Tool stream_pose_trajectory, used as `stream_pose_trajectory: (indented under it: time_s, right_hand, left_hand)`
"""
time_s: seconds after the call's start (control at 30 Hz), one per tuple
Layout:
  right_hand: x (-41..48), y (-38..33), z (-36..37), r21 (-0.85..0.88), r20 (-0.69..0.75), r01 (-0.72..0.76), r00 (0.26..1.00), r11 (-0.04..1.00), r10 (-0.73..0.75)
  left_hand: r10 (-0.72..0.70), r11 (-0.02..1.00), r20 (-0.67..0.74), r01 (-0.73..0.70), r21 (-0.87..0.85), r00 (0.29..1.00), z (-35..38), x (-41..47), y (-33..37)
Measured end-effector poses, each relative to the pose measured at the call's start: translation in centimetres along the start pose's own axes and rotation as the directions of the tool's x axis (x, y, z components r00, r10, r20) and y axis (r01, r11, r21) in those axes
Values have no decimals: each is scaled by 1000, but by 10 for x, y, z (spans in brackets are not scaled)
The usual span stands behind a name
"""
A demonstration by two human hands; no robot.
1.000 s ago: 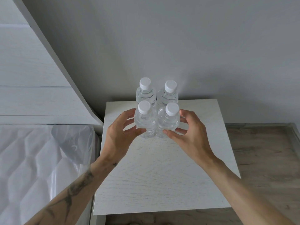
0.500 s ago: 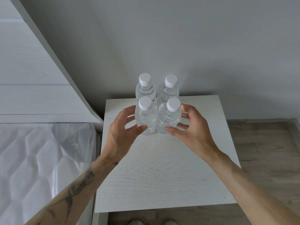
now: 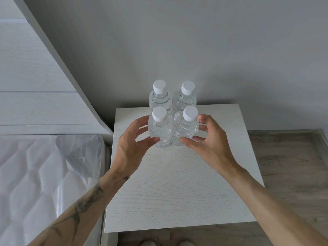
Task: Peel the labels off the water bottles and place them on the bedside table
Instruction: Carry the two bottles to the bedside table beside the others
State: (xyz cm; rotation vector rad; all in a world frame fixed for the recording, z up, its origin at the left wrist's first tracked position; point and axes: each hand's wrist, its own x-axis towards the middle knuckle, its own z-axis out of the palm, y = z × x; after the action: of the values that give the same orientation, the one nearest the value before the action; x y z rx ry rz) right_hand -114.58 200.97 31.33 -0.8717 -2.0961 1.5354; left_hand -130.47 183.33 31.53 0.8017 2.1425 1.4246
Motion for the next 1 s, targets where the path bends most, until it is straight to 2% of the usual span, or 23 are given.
stream_pose_trajectory:
  time_s: [0.3,0.43,1.0]
  right_hand:
    - [-3,2,2,-13,-9,-20,1000,1000,20]
    - [-4,3,3,-11,-13,-33,999,999,33]
    - [-7,-1,8,-50,-62,-50,997,998,46]
  left_hand:
    - [-28,1000,29,28,-6,999,-2,1,2]
    - [10,1000,57,-9,-5,998,-3,-5,8]
    - [10,1000,38,-11,9,999,-4,2,-6]
